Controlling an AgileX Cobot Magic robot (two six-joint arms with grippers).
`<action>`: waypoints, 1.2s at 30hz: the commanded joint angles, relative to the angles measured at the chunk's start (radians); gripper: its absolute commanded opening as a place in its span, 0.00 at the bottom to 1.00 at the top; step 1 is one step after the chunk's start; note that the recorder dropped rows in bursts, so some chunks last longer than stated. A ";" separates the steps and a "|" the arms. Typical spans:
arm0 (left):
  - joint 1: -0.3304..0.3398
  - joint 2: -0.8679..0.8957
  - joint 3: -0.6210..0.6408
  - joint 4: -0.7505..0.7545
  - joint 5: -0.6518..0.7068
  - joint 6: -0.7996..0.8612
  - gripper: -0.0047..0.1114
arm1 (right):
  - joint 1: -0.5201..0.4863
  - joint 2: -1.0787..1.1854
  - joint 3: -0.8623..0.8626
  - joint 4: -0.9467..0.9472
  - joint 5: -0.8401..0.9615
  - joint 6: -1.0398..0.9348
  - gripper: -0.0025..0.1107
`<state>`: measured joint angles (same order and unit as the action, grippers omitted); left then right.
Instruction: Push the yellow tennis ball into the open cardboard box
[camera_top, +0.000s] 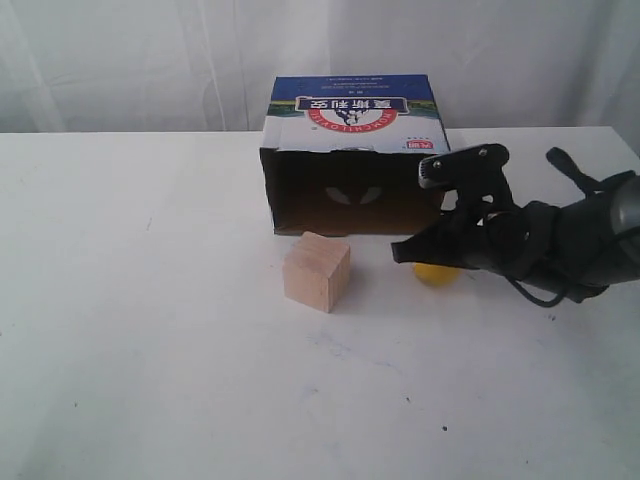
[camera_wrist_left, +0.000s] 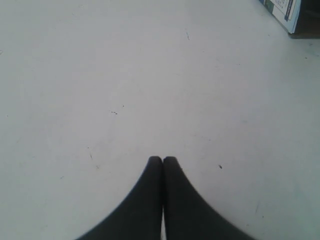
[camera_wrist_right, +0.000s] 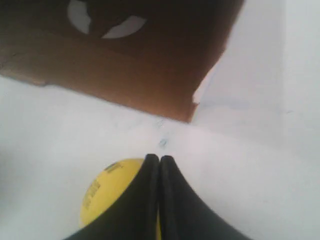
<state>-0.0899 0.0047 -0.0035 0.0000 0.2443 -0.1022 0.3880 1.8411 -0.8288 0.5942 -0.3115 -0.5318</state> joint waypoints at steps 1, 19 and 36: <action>-0.005 -0.005 0.004 0.000 0.002 -0.003 0.04 | -0.007 0.062 -0.039 -0.022 0.033 0.014 0.02; -0.005 -0.005 0.004 0.000 0.002 -0.003 0.04 | -0.007 0.081 -0.157 -0.022 0.130 0.020 0.02; -0.005 -0.005 0.004 0.000 0.002 -0.003 0.04 | -0.019 -0.094 -0.157 -0.026 0.521 -0.036 0.02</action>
<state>-0.0899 0.0047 -0.0035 0.0000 0.2443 -0.1022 0.3778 1.7491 -0.9841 0.5755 0.2030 -0.5586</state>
